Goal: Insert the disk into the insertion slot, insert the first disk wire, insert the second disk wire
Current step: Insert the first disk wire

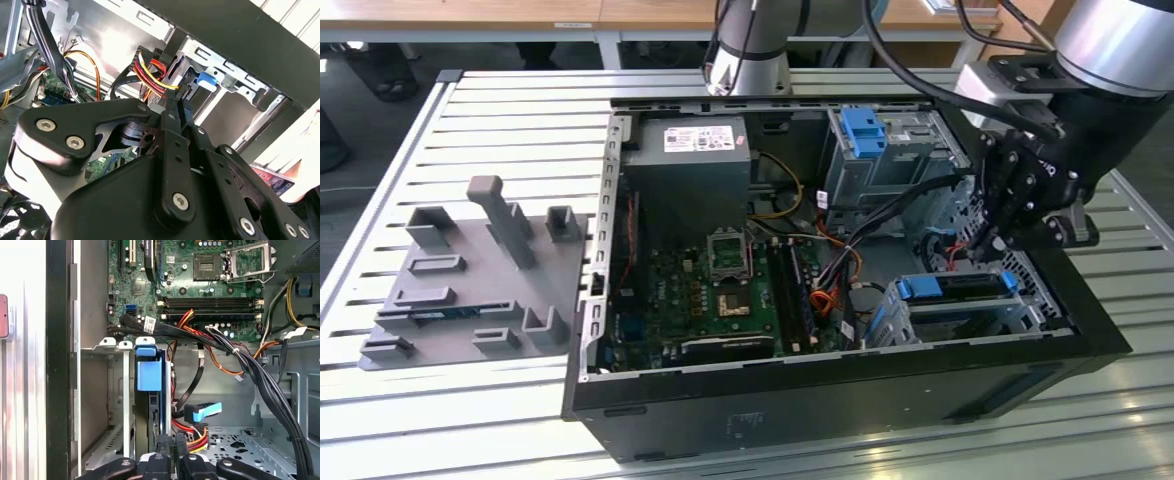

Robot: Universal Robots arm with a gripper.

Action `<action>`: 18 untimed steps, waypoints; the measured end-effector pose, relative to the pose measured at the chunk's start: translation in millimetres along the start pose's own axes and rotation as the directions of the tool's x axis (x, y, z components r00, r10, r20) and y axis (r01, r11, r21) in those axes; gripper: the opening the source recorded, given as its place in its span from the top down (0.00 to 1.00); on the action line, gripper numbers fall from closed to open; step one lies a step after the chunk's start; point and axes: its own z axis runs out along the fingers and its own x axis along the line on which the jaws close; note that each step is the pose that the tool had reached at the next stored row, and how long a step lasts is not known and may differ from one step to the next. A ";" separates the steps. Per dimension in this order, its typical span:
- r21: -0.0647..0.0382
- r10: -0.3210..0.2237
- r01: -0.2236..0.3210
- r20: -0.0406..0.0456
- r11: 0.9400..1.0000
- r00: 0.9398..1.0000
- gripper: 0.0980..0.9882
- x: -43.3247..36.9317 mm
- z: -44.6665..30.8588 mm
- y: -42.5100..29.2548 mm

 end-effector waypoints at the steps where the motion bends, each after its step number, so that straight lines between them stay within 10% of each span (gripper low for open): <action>1: 0.003 -0.001 0.001 0.001 1.000 1.000 0.93 0.1 0.3 1.3; 18: 0.053 -0.021 0.021 0.011 0.998 1.000 0.93 7.2 2.8 9.6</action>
